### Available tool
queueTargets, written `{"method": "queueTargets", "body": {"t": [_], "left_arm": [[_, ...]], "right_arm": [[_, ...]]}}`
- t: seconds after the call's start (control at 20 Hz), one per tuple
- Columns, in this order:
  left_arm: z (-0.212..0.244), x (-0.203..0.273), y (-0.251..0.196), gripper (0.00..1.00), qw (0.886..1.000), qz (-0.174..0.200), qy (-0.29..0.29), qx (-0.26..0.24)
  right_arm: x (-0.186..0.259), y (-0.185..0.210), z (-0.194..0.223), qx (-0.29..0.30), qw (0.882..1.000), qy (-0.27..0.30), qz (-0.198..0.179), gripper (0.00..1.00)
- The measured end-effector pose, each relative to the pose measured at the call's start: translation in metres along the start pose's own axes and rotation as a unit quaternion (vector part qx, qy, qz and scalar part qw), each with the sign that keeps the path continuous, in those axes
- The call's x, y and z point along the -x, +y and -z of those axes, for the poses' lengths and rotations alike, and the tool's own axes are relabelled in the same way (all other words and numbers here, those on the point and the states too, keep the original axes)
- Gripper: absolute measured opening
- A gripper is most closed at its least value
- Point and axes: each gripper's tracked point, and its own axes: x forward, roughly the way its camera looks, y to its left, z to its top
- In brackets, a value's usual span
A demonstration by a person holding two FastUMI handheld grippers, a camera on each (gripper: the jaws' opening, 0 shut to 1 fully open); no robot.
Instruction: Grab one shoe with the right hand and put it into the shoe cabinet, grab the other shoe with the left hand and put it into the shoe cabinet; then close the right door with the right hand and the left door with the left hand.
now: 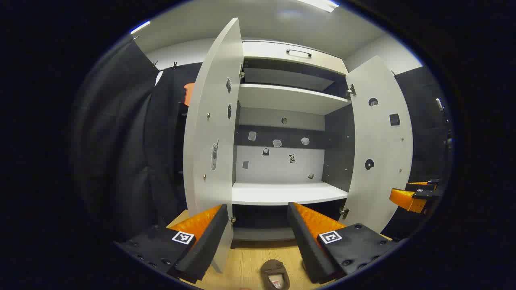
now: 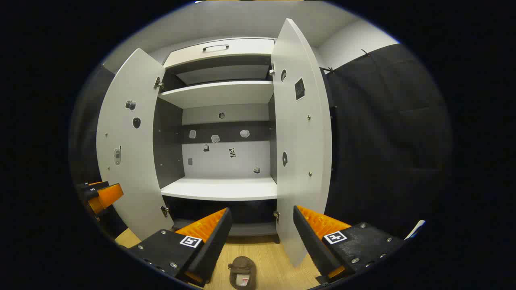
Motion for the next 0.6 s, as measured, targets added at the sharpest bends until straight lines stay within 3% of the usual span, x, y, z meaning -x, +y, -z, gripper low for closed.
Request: {"method": "queueTargets", "body": {"t": [0.6], "left_arm": [[-0.0017, 0.0035, 0.0024, 0.96, 1.0, -0.005, -0.004, -0.004]], "right_arm": [[-0.0012, 0.0043, 0.0004, -0.002, 1.0, -0.001, -0.006, 0.94]]}}
